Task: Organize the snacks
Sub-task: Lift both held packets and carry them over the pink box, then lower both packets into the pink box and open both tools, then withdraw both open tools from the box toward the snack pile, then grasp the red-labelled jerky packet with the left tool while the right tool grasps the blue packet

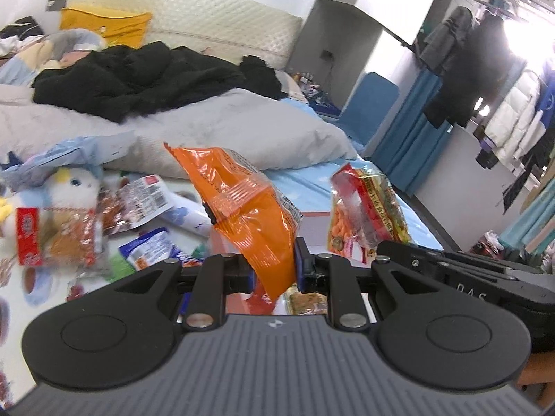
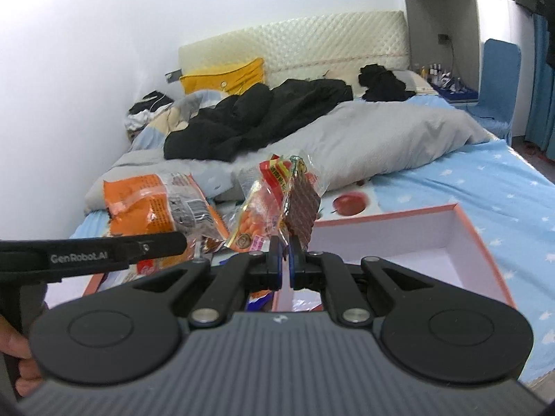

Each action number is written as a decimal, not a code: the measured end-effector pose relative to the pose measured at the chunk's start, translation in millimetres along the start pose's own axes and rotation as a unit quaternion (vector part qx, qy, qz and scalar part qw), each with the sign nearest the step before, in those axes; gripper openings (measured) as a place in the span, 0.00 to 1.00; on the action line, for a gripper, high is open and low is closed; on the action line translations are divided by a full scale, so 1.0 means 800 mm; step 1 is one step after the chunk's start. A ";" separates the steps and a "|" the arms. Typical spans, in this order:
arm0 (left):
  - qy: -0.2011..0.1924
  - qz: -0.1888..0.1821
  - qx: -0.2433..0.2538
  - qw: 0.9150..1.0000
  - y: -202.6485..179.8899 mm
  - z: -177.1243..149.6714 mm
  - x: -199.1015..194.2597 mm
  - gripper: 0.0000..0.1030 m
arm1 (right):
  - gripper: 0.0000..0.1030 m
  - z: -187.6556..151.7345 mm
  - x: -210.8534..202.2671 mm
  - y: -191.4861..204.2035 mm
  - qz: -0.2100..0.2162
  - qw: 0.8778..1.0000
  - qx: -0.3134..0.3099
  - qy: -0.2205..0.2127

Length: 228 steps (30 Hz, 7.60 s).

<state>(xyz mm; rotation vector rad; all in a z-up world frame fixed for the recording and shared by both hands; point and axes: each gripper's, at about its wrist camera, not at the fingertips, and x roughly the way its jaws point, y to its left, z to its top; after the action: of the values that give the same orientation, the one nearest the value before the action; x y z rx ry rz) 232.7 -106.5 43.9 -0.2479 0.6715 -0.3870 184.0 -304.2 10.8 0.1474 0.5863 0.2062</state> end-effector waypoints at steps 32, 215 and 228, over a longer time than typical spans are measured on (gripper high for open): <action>0.151 -0.008 0.052 0.987 -0.028 -0.055 0.215 0.50 | 0.47 -0.095 0.128 -0.137 -0.083 0.980 0.083 0.158; 0.020 0.169 -0.214 0.962 0.400 -0.084 0.212 0.30 | 0.37 -0.121 0.398 0.163 0.049 0.951 -0.178 0.247; 0.036 0.172 -0.193 0.965 0.359 -0.125 0.129 0.21 | 0.37 -0.131 0.321 0.166 0.050 0.959 -0.159 0.227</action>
<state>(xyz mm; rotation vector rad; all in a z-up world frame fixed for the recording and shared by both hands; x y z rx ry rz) 318.5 98.0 -188.2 -0.4797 0.8442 0.0718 314.0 -106.9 -186.2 -0.1904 0.9936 0.4363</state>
